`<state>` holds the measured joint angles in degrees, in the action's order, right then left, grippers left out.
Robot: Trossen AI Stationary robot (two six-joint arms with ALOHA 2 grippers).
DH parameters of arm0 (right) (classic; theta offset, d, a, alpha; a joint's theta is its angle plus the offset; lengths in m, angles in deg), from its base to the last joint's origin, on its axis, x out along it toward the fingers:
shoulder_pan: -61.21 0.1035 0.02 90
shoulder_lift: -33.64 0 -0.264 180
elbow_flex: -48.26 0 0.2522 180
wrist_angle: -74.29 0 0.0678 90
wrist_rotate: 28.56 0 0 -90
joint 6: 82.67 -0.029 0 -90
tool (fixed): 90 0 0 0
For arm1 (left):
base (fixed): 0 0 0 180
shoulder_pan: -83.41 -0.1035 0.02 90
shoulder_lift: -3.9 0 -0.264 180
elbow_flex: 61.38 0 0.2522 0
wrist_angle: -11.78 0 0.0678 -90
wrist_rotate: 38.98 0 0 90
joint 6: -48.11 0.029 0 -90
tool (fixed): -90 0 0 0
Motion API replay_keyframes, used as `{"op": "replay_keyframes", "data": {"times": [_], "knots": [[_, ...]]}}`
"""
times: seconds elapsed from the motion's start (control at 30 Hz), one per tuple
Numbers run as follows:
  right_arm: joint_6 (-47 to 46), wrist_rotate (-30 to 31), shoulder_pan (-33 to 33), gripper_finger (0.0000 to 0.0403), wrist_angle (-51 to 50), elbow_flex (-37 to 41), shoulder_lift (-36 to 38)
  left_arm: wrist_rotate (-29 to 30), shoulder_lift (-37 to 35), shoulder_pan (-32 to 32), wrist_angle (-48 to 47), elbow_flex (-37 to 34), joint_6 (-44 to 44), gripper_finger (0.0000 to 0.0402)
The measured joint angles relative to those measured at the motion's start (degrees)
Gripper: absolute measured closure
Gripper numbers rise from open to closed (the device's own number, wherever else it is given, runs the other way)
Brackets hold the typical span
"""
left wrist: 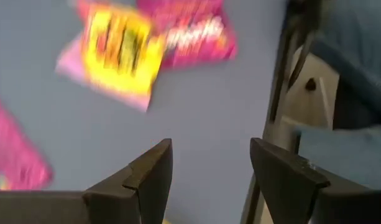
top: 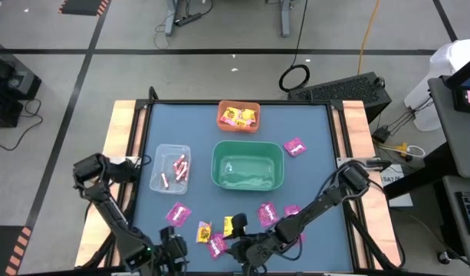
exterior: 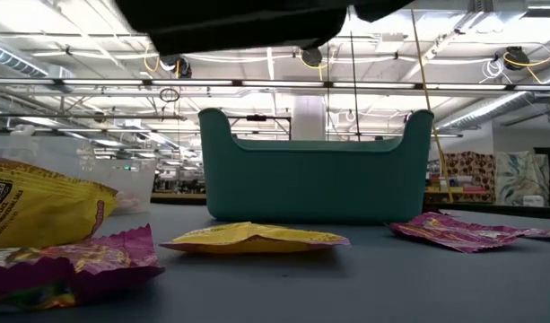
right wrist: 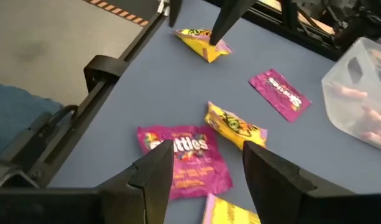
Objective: Sort candy
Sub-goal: Put the yellow candy into the orange bin
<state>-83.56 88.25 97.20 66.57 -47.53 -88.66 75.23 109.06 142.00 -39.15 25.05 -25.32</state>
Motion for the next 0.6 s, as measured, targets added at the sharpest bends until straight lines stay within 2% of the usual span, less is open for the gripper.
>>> {"op": "replay_keyframes", "data": {"times": [0.1,0.37,0.6], "knots": [[-0.11,-0.37,0.0,0.022,-0.26,-0.45,-1.0,-1.71,0.0,2.03,-2.86,0.04,-5.3,0.0182],[-0.48,-1.61,0.11,0.022,-0.19,-0.51,-1.14,-1.57,1.81,7.0,-6.94,0.08,-15.3,0.0182],[-0.54,-1.62,0.11,0.022,-0.15,-0.51,-1.14,-1.55,6.24,7.23,-6.5,0.08,-17.91,0.0183]]}}
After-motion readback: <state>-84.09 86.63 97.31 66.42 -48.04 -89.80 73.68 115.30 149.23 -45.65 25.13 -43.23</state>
